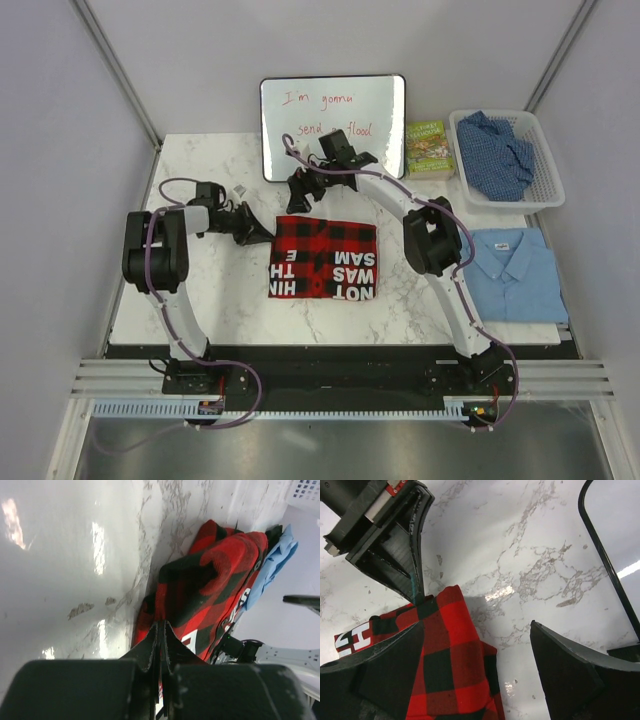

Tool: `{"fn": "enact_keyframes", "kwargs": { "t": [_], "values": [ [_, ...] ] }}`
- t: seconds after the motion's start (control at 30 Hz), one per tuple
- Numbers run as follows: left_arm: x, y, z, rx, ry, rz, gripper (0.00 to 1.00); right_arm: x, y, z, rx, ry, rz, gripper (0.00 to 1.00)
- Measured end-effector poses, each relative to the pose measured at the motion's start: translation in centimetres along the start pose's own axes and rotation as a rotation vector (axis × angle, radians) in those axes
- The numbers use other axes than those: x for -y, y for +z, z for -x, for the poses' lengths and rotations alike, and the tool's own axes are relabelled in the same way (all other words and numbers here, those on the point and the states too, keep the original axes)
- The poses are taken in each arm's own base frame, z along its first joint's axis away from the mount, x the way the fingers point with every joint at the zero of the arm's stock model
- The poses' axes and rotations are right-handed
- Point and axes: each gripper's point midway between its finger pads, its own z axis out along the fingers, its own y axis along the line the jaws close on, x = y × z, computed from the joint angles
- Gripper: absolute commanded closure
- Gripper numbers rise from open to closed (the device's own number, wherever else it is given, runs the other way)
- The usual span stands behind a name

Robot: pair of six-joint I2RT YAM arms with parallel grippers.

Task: Fold and stack the long sleeve shirts
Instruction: Fold the shirt

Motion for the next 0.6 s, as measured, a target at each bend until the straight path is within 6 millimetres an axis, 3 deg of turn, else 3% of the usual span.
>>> {"fn": "enact_keyframes", "kwargs": {
  "t": [0.13, 0.2, 0.27, 0.47, 0.6],
  "values": [
    [0.4, 0.5, 0.7, -0.006, 0.012, 0.012, 0.98, -0.2, 0.7, -1.0, 0.004, -0.006, 0.023, 0.11],
    [0.5, 0.6, 0.3, -0.018, 0.011, 0.014, 0.98, -0.7, 1.3, -3.5, -0.036, 0.027, 0.049, 0.16],
    [0.6, 0.9, -0.3, -0.034, 0.007, 0.018, 0.98, -1.2, 1.7, -6.6, -0.089, 0.062, 0.076, 0.27],
    [0.3, 2.2, -5.1, -0.147, -0.021, 0.03, 0.98, -3.1, 1.0, -8.5, -0.134, 0.019, 0.134, 0.37],
    [1.2, 2.1, -7.6, -0.189, 0.009, 0.032, 0.98, -5.6, -1.6, -11.3, -0.21, 0.019, 0.166, 0.38]
  ]
}}
